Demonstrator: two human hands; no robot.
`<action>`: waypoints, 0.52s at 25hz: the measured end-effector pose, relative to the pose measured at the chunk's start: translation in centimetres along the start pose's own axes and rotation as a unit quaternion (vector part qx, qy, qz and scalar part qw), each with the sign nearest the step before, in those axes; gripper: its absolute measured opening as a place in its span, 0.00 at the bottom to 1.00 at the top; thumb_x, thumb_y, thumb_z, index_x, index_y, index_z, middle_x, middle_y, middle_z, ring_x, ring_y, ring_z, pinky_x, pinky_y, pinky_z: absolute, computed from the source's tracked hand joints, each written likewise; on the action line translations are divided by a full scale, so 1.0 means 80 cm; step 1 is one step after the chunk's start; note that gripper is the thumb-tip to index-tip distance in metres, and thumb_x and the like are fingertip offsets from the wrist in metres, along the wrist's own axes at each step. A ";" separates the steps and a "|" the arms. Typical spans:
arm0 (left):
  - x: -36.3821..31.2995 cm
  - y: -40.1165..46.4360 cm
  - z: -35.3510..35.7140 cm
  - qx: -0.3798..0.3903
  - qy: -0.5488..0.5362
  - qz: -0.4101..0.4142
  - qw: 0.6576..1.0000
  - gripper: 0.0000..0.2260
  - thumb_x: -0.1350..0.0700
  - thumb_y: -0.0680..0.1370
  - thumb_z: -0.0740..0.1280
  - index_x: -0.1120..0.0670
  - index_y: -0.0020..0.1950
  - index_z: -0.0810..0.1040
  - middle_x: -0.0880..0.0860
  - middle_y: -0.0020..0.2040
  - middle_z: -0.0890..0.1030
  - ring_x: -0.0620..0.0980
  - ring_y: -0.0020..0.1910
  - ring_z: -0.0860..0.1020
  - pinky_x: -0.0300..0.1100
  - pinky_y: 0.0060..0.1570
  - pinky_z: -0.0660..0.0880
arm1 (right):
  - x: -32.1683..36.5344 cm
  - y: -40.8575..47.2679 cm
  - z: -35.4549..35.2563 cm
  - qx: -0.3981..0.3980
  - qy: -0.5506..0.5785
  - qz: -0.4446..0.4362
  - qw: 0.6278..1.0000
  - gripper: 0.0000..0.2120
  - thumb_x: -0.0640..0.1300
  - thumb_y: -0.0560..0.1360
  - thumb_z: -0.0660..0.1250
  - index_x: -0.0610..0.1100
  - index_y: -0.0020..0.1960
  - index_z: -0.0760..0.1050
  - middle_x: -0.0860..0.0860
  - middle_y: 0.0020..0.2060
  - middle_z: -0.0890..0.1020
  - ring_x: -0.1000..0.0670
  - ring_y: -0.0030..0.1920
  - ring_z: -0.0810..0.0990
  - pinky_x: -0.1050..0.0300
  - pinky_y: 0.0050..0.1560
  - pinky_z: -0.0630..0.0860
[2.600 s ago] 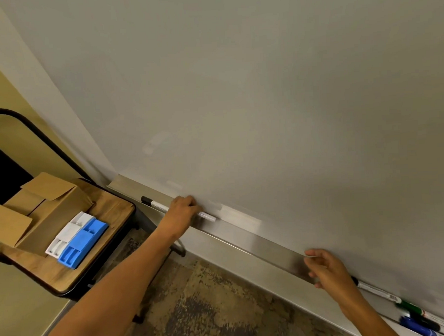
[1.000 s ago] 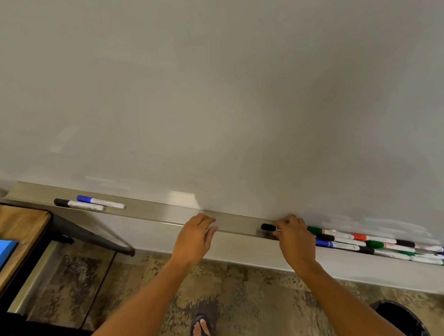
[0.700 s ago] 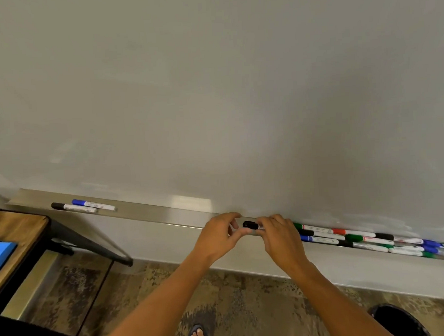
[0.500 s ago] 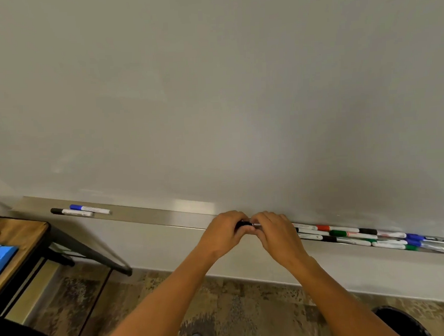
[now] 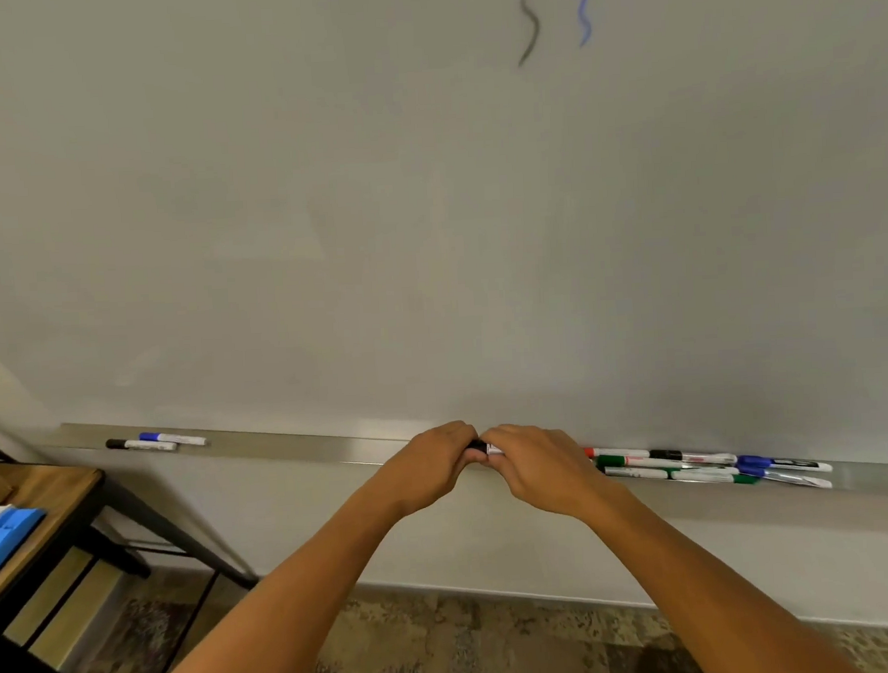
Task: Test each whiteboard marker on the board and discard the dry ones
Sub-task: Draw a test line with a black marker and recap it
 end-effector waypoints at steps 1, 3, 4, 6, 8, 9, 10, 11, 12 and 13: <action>-0.008 0.000 -0.003 -0.006 0.003 0.010 1.000 0.13 0.46 0.84 0.56 0.53 0.50 0.74 0.46 0.43 0.74 0.43 0.39 0.71 0.32 0.40 0.66 | -0.001 -0.007 -0.011 0.001 -0.005 -0.005 1.000 0.12 0.54 0.84 0.54 0.50 0.53 0.73 0.53 0.46 0.80 0.49 0.42 0.78 0.49 0.43 0.77; -0.027 0.000 -0.006 -0.016 0.012 0.027 0.999 0.14 0.46 0.84 0.55 0.54 0.50 0.74 0.48 0.44 0.76 0.43 0.40 0.72 0.35 0.41 0.67 | -0.004 -0.024 -0.031 0.003 -0.019 -0.013 1.000 0.11 0.53 0.84 0.54 0.50 0.50 0.71 0.53 0.44 0.79 0.48 0.41 0.78 0.49 0.41 0.75; -0.035 0.001 -0.009 -0.020 0.018 0.036 0.999 0.14 0.47 0.84 0.55 0.55 0.50 0.74 0.49 0.44 0.76 0.44 0.40 0.72 0.35 0.41 0.68 | -0.004 -0.030 -0.039 0.002 -0.026 -0.019 0.999 0.11 0.53 0.84 0.53 0.51 0.48 0.70 0.53 0.43 0.79 0.47 0.40 0.77 0.49 0.41 0.75; -0.053 0.002 -0.016 -0.025 0.029 0.050 0.998 0.14 0.49 0.84 0.56 0.56 0.51 0.74 0.48 0.44 0.75 0.44 0.39 0.71 0.32 0.41 0.67 | -0.003 -0.040 -0.053 -0.008 -0.030 -0.027 0.999 0.13 0.56 0.84 0.52 0.51 0.47 0.69 0.53 0.40 0.79 0.46 0.38 0.77 0.49 0.38 0.74; -0.067 0.003 -0.030 -0.011 0.029 0.055 0.998 0.12 0.51 0.85 0.56 0.56 0.50 0.74 0.47 0.44 0.73 0.43 0.37 0.70 0.30 0.41 0.65 | 0.000 -0.046 -0.065 -0.011 -0.029 -0.024 0.999 0.17 0.60 0.83 0.51 0.51 0.49 0.72 0.51 0.39 0.80 0.45 0.37 0.77 0.48 0.37 0.74; -0.071 0.002 -0.039 -0.003 0.024 0.053 0.998 0.11 0.52 0.84 0.56 0.56 0.50 0.74 0.46 0.43 0.73 0.42 0.37 0.70 0.29 0.40 0.65 | -0.002 -0.048 -0.071 -0.012 -0.024 -0.019 0.999 0.16 0.60 0.83 0.51 0.52 0.55 0.74 0.50 0.40 0.80 0.45 0.37 0.77 0.49 0.38 0.74; -0.073 0.000 -0.051 0.000 0.021 0.046 0.999 0.10 0.52 0.84 0.57 0.56 0.51 0.74 0.46 0.44 0.72 0.40 0.38 0.71 0.29 0.41 0.65 | -0.007 -0.051 -0.077 -0.016 -0.015 -0.011 1.000 0.15 0.58 0.83 0.52 0.56 0.62 0.73 0.49 0.42 0.81 0.45 0.39 0.78 0.49 0.40 0.76; -0.070 -0.003 -0.065 0.000 0.019 0.033 0.999 0.10 0.51 0.84 0.57 0.55 0.51 0.73 0.46 0.44 0.73 0.38 0.39 0.71 0.29 0.41 0.66 | -0.014 -0.055 -0.085 -0.024 -0.003 0.000 1.000 0.16 0.57 0.84 0.53 0.59 0.69 0.70 0.49 0.43 0.81 0.45 0.41 0.78 0.49 0.42 0.77; -0.066 -0.005 -0.081 -0.002 0.019 0.015 1.000 0.10 0.50 0.84 0.56 0.54 0.51 0.73 0.45 0.45 0.73 0.37 0.40 0.72 0.30 0.42 0.66 | -0.023 -0.059 -0.093 -0.035 0.009 0.012 0.999 0.18 0.56 0.84 0.54 0.60 0.73 0.66 0.50 0.42 0.80 0.46 0.41 0.78 0.49 0.44 0.78; -0.060 -0.008 -0.096 -0.006 0.022 -0.003 1.000 0.10 0.49 0.84 0.56 0.53 0.51 0.73 0.45 0.44 0.74 0.38 0.40 0.72 0.32 0.43 0.67 | -0.031 -0.062 -0.101 -0.044 0.021 0.022 0.999 0.20 0.56 0.84 0.54 0.60 0.76 0.63 0.52 0.39 0.78 0.48 0.39 0.77 0.50 0.44 0.77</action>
Point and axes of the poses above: each hand's wrist, its own y-axis towards the middle knuckle, its own z-axis out of the palm, x = y × z, the point moved 3 cm from there along y, towards the middle knuckle
